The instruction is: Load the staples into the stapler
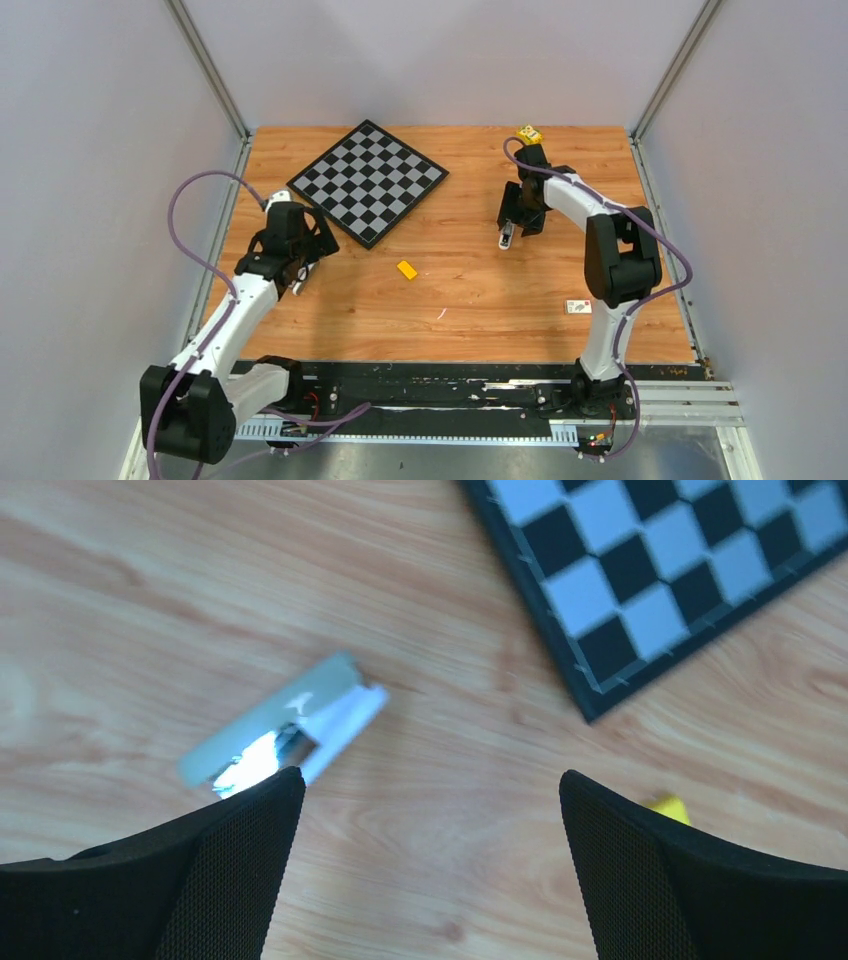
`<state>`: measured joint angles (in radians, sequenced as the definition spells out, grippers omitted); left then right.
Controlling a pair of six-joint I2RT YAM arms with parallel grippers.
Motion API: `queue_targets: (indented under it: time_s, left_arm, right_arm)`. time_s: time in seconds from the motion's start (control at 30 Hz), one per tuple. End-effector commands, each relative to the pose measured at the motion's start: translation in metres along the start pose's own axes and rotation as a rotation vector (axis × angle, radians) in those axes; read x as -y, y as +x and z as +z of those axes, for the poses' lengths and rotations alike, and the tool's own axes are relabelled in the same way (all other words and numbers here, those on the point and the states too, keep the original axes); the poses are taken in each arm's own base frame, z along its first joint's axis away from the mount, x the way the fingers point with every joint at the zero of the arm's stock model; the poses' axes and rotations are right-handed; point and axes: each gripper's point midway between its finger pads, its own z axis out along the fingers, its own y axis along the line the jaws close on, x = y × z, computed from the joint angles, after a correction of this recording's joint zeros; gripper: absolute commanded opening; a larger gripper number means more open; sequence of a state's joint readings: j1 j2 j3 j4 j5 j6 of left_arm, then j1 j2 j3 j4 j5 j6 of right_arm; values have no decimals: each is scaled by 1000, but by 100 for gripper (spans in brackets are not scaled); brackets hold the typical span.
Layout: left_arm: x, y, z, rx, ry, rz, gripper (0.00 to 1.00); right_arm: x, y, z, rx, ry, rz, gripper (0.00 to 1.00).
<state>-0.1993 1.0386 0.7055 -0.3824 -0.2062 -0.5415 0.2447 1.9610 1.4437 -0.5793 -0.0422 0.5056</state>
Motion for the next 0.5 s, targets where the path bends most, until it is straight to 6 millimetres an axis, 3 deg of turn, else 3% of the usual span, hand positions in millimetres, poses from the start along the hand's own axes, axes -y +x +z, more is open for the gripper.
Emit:
queue_targets:
  time_s: [0.0, 0.13, 0.3, 0.47]
  left_arm:
    - [-52, -10, 7, 3, -199, -36, 100]
    - [-77, -7, 26, -62, -242, -157, 97]
    - [-100, -1, 41, -102, -333, -151, 96]
    - [-100, 18, 57, -217, -285, -201, 86]
  right_arm:
    - [0, 11, -30, 0, -47, -19, 63]
    - [-16, 26, -46, 26, -123, -46, 68]
    - [-34, 42, -62, 43, -232, -78, 75]
    - [-46, 42, -85, 92, -314, -112, 76]
